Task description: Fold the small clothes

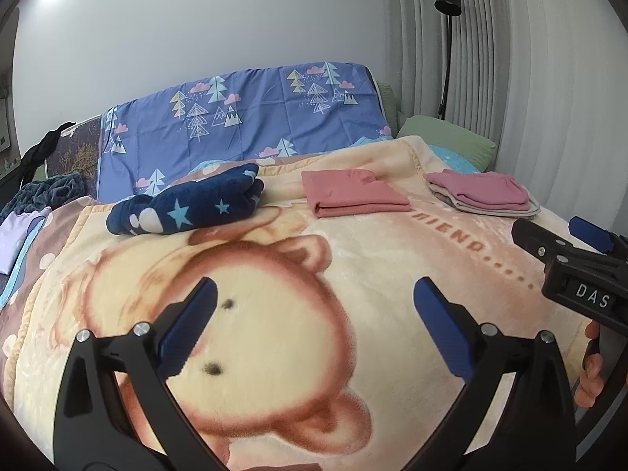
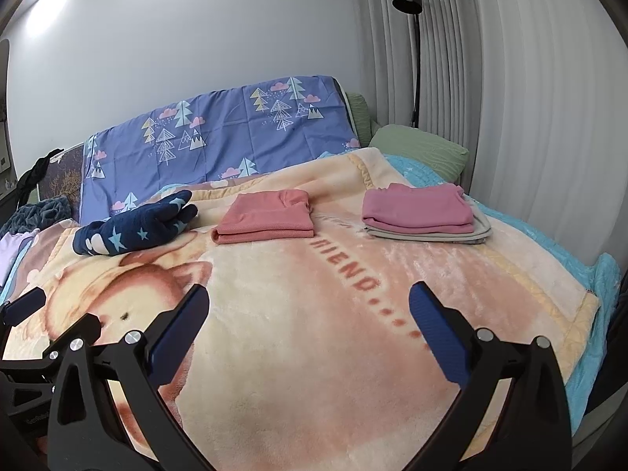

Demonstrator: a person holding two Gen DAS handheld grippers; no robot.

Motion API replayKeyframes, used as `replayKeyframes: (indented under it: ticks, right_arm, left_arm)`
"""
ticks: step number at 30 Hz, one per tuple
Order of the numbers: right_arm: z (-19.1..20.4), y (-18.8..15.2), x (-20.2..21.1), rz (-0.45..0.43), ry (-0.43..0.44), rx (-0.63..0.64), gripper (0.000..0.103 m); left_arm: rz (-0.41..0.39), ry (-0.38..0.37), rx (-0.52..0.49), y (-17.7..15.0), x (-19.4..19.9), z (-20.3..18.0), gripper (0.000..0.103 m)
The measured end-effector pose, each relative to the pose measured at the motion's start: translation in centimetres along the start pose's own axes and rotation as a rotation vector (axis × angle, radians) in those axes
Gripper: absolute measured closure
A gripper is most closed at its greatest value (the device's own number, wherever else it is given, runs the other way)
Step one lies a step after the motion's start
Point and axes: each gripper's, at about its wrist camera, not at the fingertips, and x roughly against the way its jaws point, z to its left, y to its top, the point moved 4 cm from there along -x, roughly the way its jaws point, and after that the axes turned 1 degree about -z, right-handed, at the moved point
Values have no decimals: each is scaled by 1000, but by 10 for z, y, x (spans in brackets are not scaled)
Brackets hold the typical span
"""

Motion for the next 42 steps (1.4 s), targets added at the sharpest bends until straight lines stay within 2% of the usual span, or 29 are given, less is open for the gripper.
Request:
replayKeyframes:
  ticks: [42]
  right_arm:
    - [8,-6,-10,15,-11,25,1]
  left_arm:
    - [37,13,9,-8,-8,9,2]
